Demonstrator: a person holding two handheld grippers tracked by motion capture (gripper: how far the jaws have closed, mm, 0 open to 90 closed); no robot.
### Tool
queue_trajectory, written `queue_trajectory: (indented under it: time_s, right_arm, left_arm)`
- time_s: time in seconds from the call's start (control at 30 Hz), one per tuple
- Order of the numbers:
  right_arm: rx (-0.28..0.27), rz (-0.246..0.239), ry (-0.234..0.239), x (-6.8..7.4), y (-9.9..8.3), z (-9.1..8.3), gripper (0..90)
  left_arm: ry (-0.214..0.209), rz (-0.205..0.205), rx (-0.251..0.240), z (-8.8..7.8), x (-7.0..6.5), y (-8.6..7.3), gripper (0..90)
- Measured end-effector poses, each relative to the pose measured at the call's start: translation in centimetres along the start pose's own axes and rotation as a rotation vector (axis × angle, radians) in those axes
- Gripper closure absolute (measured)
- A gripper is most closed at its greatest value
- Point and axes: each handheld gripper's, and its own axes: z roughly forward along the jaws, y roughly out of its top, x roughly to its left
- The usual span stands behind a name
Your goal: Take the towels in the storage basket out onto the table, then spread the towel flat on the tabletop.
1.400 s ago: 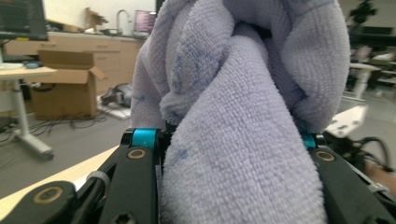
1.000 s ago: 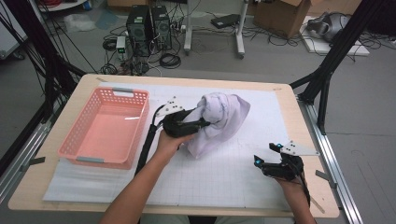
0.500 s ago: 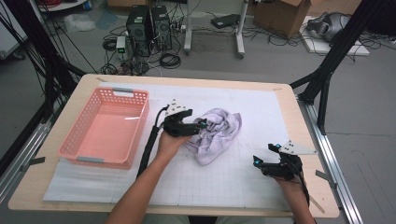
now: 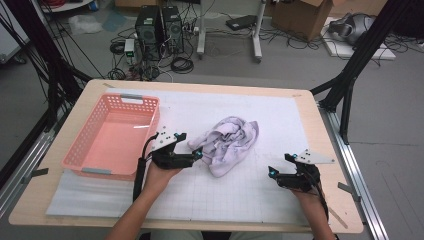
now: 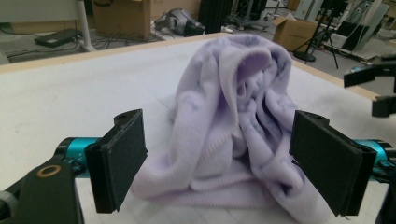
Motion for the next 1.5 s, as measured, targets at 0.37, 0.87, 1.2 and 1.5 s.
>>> queue_trajectory:
  time_s: [0.37,0.87,1.2,1.5]
  right_arm:
    - [-0.003,0.007,-0.01,-0.2,0.1,0.2,16.5]
    - [-0.002,0.004,-0.012,0.1,0.1,0.0,16.5]
    - [0.018,0.049,0.007,0.2,0.4,1.0,16.4]
    - [0.136,0.008,0.033,1.6,1.2,4.3,24.6]
  left_arm:
    - [0.014,-0.033,-0.042,-1.7,0.4,-1.7,23.7]
    - [0.013,-0.036,-0.051,-1.7,0.5,-1.7,25.1]
    - [0.015,-0.042,-0.039,-1.5,0.7,-1.8,26.6]
    - [0.01,-0.039,0.003,-1.1,0.7,-2.1,27.8]
